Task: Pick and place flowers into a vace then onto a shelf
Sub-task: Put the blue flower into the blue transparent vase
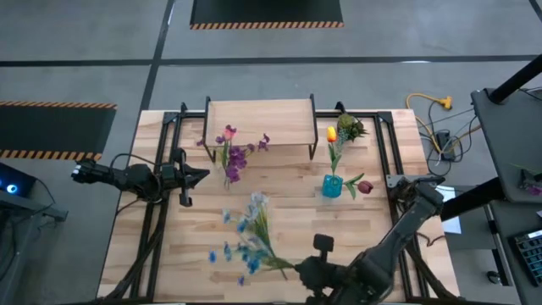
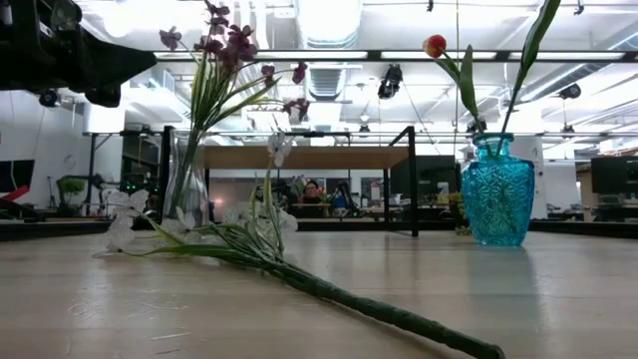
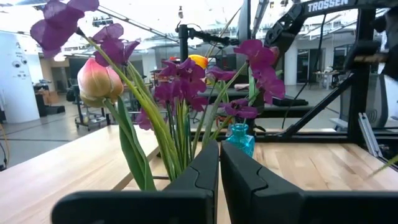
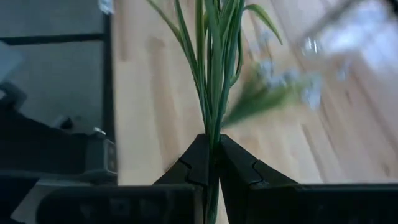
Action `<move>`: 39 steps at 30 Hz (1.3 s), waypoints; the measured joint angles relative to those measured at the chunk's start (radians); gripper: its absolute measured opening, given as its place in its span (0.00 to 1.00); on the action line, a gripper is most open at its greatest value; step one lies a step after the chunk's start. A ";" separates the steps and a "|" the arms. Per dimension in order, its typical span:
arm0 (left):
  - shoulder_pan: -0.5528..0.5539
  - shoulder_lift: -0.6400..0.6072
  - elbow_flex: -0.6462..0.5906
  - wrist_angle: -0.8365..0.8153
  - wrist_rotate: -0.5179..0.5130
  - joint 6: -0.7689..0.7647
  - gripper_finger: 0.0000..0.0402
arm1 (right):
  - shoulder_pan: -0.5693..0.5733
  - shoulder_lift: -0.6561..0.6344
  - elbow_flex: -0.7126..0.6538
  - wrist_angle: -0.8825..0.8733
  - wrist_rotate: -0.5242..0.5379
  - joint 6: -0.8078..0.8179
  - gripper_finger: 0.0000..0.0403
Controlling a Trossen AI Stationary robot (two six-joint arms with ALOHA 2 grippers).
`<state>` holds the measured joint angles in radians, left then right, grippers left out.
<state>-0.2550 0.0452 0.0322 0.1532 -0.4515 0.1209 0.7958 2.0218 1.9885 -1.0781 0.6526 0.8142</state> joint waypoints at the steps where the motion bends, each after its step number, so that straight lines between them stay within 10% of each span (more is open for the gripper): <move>1: 0.000 0.000 0.000 0.000 0.000 0.000 0.00 | 0.003 -0.013 -0.008 0.025 0.009 -0.044 0.03; 12: 0.000 0.000 0.000 0.000 0.000 0.000 0.00 | -0.021 -0.217 -0.503 0.558 0.010 -0.201 0.03; 26: 0.000 0.000 0.000 0.000 0.000 0.000 0.00 | -0.148 -0.460 -1.245 1.736 -0.018 -0.769 0.03; 39: 0.000 0.007 0.000 -0.013 0.000 -0.037 0.00 | -0.188 -0.574 -1.433 1.927 0.130 -0.956 0.03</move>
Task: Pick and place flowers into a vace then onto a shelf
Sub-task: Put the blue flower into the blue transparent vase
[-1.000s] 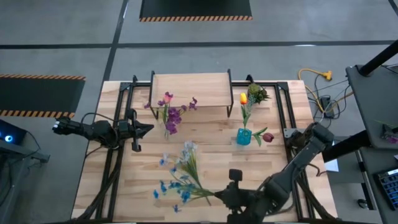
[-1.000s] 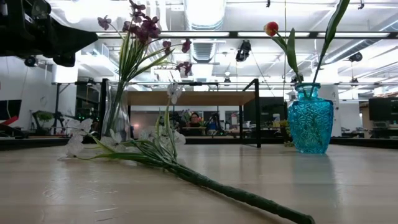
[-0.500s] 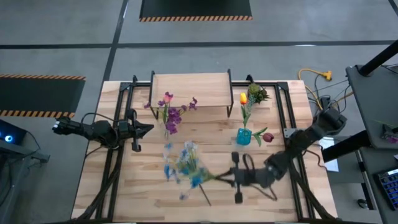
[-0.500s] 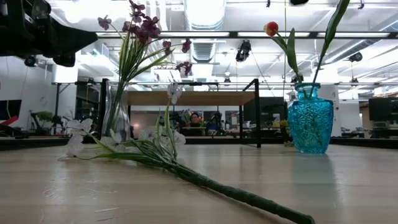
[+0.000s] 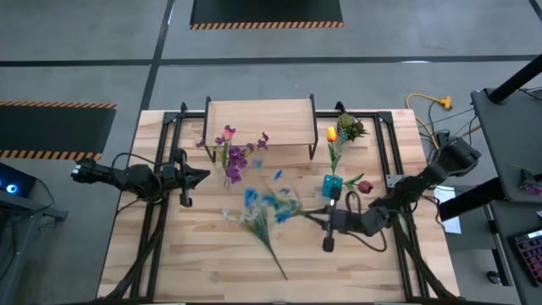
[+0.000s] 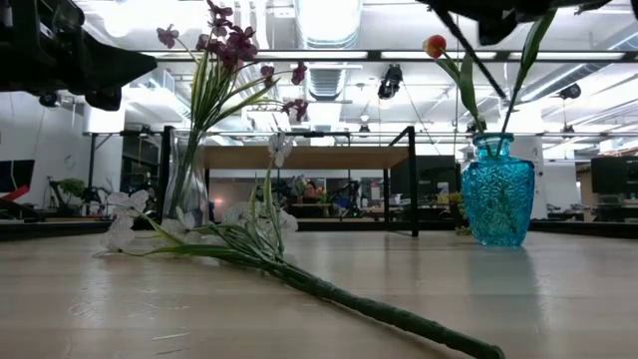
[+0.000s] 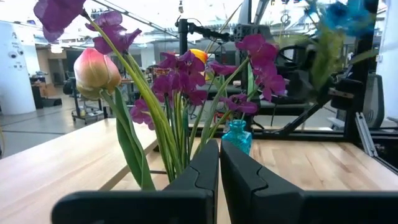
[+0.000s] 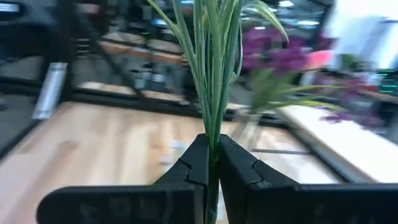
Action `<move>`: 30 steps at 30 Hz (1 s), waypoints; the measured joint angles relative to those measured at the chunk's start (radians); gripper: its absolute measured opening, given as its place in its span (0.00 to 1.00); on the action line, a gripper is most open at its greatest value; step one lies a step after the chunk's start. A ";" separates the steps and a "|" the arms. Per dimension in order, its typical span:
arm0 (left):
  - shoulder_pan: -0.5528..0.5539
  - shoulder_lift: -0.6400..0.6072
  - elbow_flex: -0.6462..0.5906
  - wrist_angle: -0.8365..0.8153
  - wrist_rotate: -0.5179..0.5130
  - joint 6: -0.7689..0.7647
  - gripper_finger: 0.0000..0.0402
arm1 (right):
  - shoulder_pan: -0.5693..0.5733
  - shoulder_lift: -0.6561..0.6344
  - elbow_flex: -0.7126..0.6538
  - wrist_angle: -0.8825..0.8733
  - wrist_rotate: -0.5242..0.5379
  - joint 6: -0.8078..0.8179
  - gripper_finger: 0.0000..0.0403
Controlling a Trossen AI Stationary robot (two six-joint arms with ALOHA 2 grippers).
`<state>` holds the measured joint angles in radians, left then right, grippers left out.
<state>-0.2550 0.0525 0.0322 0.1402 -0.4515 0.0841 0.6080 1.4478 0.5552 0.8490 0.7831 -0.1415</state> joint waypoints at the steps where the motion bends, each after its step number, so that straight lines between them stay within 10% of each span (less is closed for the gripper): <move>1: 0.000 0.000 0.000 0.000 0.000 0.000 0.00 | 0.010 -0.011 -0.004 0.000 0.045 -0.010 0.03; 14: 0.000 -0.001 0.003 0.005 0.004 0.020 0.00 | 0.031 -0.026 -0.006 -0.004 0.496 -0.154 0.03; 30: 0.001 -0.001 0.003 0.006 0.004 0.023 0.00 | -0.100 -0.032 -0.006 0.000 0.571 -0.201 0.03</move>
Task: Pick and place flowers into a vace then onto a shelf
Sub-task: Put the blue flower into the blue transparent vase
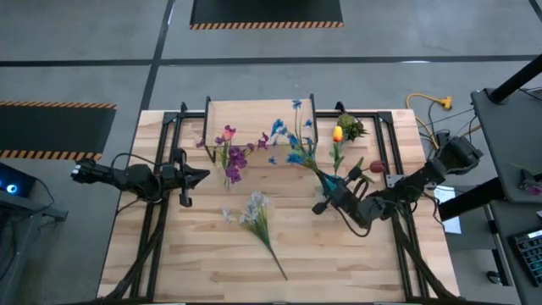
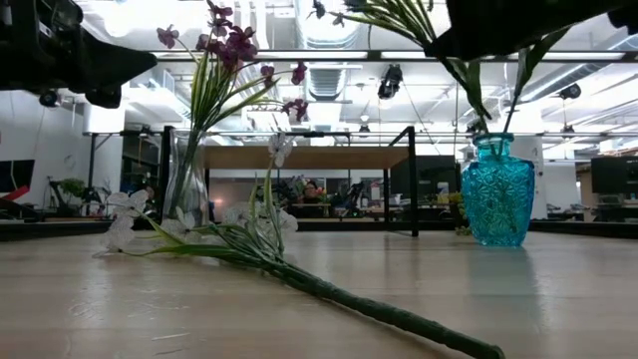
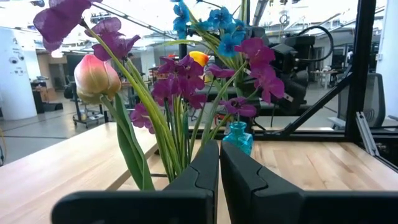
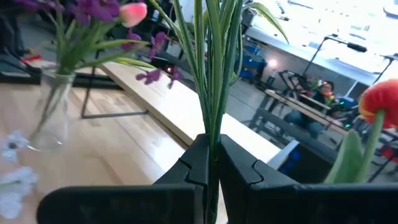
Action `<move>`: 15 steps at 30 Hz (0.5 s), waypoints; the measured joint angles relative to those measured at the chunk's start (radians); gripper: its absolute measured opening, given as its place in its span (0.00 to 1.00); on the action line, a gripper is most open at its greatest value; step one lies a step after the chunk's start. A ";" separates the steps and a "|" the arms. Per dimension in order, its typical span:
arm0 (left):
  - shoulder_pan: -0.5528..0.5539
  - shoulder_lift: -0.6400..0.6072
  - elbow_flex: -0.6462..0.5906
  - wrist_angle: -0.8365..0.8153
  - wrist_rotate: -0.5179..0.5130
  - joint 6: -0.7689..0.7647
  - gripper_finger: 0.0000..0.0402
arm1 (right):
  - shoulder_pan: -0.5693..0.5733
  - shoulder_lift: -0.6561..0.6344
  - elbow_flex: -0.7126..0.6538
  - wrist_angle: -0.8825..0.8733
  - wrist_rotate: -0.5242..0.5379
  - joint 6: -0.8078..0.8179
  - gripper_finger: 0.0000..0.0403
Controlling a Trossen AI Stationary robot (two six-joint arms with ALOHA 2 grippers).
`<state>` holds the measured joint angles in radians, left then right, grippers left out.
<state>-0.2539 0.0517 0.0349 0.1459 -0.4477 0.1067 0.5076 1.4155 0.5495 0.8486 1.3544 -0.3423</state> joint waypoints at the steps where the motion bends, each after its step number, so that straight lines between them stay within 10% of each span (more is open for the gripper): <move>1: 0.000 0.000 0.000 0.000 0.000 0.000 0.00 | -0.005 0.000 0.000 0.000 0.000 -0.014 0.03; 15: 0.000 0.000 0.000 0.000 0.000 0.015 0.00 | -0.053 0.043 -0.008 -0.053 0.003 -0.087 0.03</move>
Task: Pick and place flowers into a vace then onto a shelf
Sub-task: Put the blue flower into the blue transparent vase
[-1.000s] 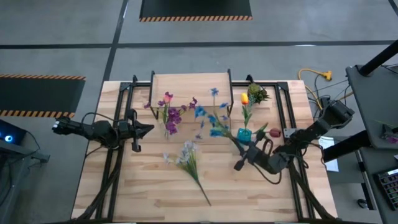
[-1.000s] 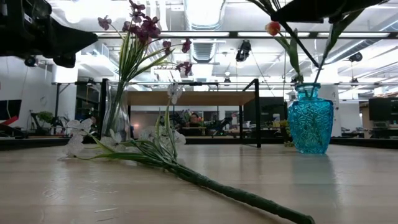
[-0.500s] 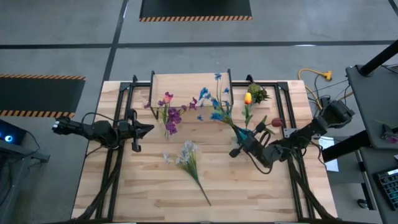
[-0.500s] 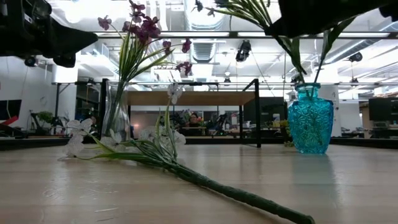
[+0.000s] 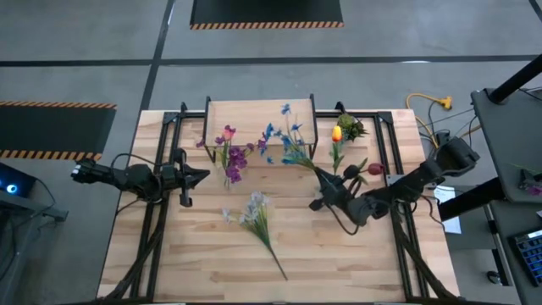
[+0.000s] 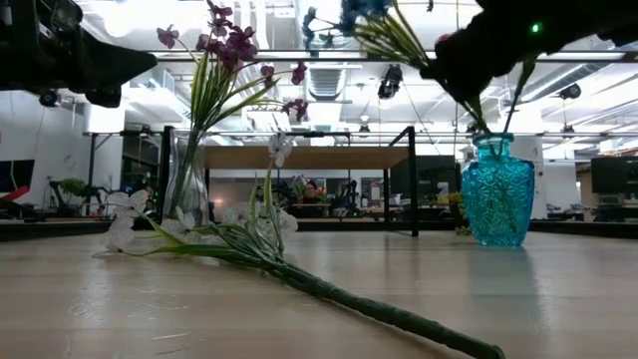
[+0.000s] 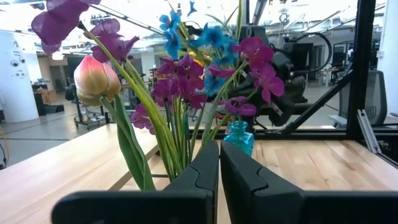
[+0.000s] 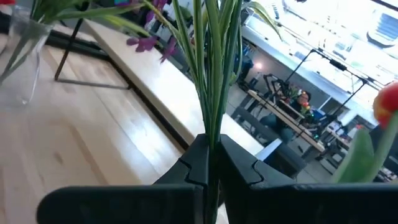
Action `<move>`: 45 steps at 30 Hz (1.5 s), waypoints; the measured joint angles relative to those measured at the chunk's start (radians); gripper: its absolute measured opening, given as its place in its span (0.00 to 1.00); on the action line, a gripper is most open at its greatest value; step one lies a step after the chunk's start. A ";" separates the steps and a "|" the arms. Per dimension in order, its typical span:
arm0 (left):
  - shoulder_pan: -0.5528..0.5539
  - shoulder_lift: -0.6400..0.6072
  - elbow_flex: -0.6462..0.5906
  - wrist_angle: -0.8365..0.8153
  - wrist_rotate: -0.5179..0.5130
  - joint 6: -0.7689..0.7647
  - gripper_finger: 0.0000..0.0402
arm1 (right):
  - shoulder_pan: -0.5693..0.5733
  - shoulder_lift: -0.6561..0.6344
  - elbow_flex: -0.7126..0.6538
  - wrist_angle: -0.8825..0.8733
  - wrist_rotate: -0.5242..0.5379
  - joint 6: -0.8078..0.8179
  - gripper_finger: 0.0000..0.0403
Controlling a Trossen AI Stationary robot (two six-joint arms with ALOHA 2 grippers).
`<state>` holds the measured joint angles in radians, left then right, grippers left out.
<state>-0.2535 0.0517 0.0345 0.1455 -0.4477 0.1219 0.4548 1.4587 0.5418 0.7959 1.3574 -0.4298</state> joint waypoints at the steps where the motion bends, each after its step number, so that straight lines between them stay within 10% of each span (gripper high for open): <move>1: 0.000 0.000 0.000 0.000 0.000 0.000 0.00 | -0.002 0.006 -0.002 0.000 0.000 0.009 0.03; 45: 0.000 0.000 0.000 -0.001 0.000 0.000 0.00 | -0.001 0.035 -0.033 0.004 0.135 0.289 0.03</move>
<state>-0.2535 0.0518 0.0341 0.1448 -0.4480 0.1215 0.4534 1.4933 0.5089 0.7996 1.4927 -0.1407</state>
